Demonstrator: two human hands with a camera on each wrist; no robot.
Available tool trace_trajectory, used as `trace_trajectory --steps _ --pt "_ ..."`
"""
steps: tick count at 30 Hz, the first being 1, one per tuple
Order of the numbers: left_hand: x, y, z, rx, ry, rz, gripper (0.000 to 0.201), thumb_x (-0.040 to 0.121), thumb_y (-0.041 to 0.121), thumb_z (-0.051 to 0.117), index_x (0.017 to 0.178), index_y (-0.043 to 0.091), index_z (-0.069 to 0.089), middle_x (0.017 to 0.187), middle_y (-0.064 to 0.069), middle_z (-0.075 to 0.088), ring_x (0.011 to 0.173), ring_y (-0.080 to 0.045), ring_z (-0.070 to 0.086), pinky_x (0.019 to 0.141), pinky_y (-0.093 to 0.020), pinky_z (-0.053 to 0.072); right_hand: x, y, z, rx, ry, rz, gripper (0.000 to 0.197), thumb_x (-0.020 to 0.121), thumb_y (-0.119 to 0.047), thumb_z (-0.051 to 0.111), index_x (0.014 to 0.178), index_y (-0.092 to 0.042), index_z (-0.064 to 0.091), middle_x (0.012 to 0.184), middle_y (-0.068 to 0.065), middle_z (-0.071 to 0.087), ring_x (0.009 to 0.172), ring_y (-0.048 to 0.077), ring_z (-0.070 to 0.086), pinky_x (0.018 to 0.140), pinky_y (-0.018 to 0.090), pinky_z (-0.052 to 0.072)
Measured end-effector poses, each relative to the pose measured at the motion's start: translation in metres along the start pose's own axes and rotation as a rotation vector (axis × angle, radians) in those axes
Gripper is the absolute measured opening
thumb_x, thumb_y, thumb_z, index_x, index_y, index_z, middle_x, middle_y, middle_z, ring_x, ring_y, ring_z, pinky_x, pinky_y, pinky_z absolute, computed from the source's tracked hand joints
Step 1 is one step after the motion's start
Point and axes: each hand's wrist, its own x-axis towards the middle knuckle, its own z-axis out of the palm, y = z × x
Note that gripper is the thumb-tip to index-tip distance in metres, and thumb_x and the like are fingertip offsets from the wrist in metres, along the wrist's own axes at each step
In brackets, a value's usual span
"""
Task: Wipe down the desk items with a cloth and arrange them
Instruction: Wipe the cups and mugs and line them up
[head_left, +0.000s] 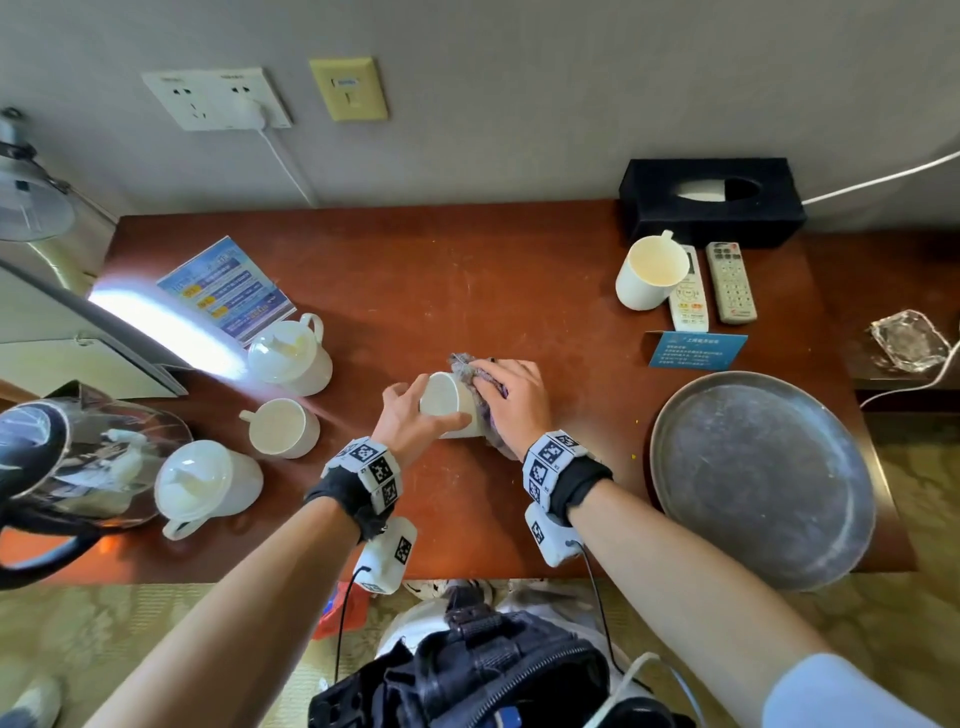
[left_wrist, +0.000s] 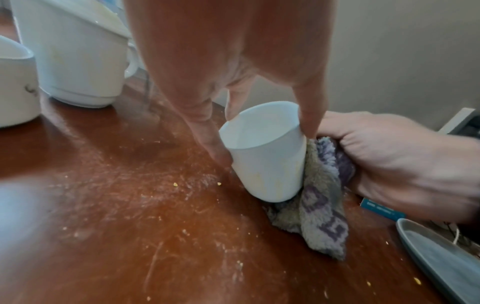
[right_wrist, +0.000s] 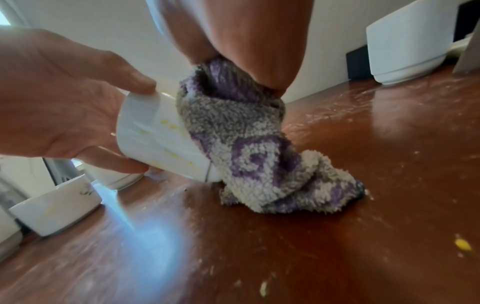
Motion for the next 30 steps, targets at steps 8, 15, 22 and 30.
trace_trajectory --steps 8,15,22,30 --pt "0.007 0.003 -0.007 -0.060 0.013 0.056 0.096 0.072 0.037 0.085 0.152 0.023 0.033 0.150 -0.007 0.041 0.131 -0.026 0.047 0.108 -0.048 0.043 0.020 -0.005 0.001 0.181 -0.099 0.136 0.032 0.100 -0.012 0.052 0.130 -0.015 0.065 0.146 0.000 0.052 0.136 0.017 0.043 0.118 0.035 0.030" --pt "0.009 -0.002 -0.008 -0.129 0.002 0.086 0.106 0.057 0.064 0.078 0.151 0.038 0.035 0.149 0.002 0.044 0.128 -0.023 0.052 0.103 -0.051 0.049 -0.002 -0.004 0.008 0.193 -0.094 -0.087 0.038 0.098 -0.013 0.058 0.136 -0.014 0.059 0.141 -0.015 0.047 0.133 0.013 0.049 0.112 0.033 0.040" --pt "0.020 -0.001 -0.012 0.031 -0.051 0.081 0.097 0.060 0.061 0.074 0.145 0.030 0.040 0.121 -0.008 0.053 0.105 -0.031 0.056 0.083 -0.039 0.049 0.020 0.003 0.009 0.353 -0.125 0.127 0.031 0.097 -0.024 0.060 0.127 -0.032 0.067 0.141 -0.010 0.056 0.111 0.006 0.056 0.103 0.022 0.042" --pt "0.029 0.007 -0.016 0.167 -0.017 0.076 0.089 0.065 0.063 0.077 0.137 0.021 0.046 0.114 -0.009 0.057 0.095 -0.028 0.060 0.076 -0.037 0.051 0.029 -0.005 0.007 0.317 -0.046 0.102 0.026 0.096 -0.015 0.060 0.119 -0.018 0.072 0.127 -0.008 0.065 0.117 0.005 0.058 0.107 0.022 0.043"
